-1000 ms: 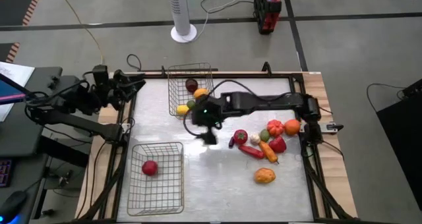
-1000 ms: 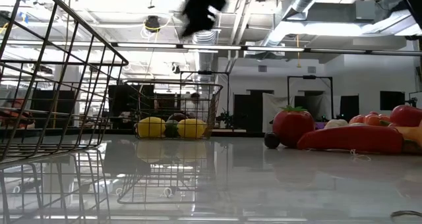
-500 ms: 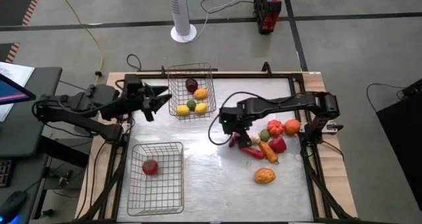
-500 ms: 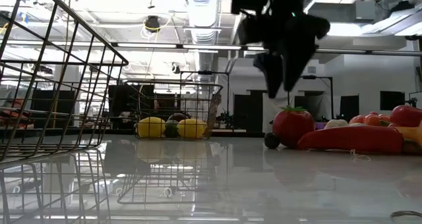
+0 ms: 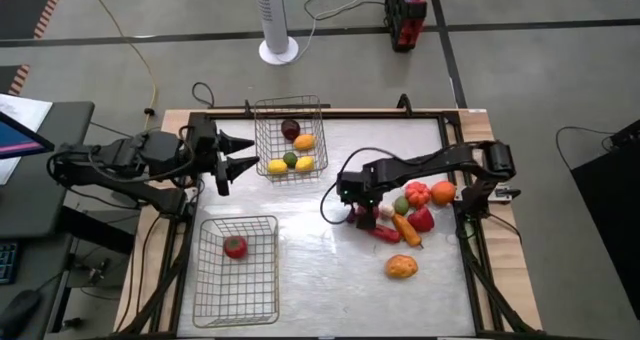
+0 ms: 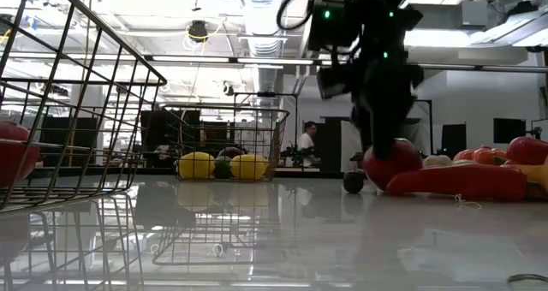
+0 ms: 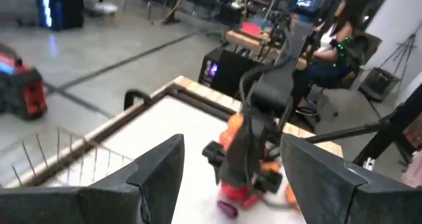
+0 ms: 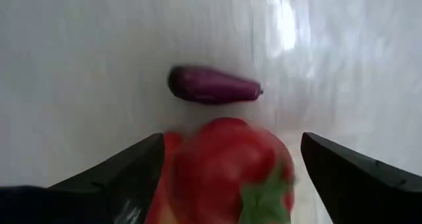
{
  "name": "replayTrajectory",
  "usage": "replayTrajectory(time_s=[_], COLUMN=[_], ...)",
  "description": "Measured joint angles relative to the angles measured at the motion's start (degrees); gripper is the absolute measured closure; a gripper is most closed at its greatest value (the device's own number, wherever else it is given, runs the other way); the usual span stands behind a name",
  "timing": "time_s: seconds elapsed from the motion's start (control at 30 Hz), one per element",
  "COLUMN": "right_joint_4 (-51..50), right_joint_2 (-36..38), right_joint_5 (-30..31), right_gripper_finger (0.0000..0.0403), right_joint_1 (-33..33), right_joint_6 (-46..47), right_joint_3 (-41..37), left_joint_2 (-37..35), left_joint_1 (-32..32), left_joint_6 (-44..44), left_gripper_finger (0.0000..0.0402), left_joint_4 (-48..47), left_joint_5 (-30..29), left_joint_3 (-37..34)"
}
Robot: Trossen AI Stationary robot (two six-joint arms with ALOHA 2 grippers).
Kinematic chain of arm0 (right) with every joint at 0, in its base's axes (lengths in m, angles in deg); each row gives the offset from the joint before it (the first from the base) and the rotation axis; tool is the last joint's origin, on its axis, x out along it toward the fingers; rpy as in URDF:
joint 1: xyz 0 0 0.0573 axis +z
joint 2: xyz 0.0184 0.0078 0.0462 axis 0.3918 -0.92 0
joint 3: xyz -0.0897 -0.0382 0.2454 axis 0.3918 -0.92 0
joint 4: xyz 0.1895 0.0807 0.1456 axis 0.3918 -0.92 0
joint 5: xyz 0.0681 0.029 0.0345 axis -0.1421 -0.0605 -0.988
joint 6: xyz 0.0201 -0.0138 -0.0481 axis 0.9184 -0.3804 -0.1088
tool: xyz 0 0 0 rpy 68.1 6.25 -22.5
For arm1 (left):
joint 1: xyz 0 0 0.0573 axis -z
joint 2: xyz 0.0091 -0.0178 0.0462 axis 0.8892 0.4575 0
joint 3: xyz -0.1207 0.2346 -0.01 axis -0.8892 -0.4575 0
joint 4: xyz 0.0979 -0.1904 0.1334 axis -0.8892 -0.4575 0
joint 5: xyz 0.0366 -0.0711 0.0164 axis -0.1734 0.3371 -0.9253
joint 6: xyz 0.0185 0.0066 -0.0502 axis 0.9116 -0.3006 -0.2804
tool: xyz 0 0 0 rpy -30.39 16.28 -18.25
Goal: Sort produce into baskets
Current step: Put the red tomato into the bottom wire basket
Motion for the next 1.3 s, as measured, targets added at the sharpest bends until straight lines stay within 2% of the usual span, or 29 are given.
replayTrajectory(time_s=[0.1,0.23,0.4,0.63,0.8,1.0,1.2,1.3], right_joint_4=[0.00,-0.71,-1.65,-1.47,8.72,22.00,34.99,36.64], right_joint_2=[-2.42,-4.26,-3.44,1.58,4.41,2.95,-2.70,-6.52], right_joint_5=[1.21,2.02,3.67,4.01,1.11,-1.37,-8.05,-9.42], right_gripper_finger=[0.0020,0.0044,0.0079,0.0071,0.0070,0.0070,0.0070,0.0070], right_joint_1=[0.68,1.02,1.36,0.33,0.78,2.28,3.62,4.51], right_joint_6=[1.78,3.97,4.31,4.24,0.76,-5.16,-5.66,-4.49], right_joint_3=[-0.09,-0.02,0.00,6.70,14.74,22.98,25.60,28.47], left_joint_2=[-1.07,-2.59,-4.19,-5.37,-5.33,-5.32,-5.32,-5.12], left_joint_1=[-0.30,-0.85,-0.91,-0.89,-0.91,-0.91,-0.91,-0.91], left_joint_6=[5.52,8.62,9.83,5.76,-0.36,-11.19,-17.21,-18.31], left_gripper_finger=[0.0163,0.0163,0.0163,0.0163,0.0163,0.0163,0.0163,0.0163], left_joint_4=[0.08,0.28,-0.64,-0.85,-0.87,-0.85,-0.85,-0.85], left_joint_5=[2.32,4.52,4.48,1.23,-2.30,-5.61,-5.83,-5.83], left_joint_3=[-0.02,0.05,0.91,1.01,1.01,1.01,1.01,1.03])
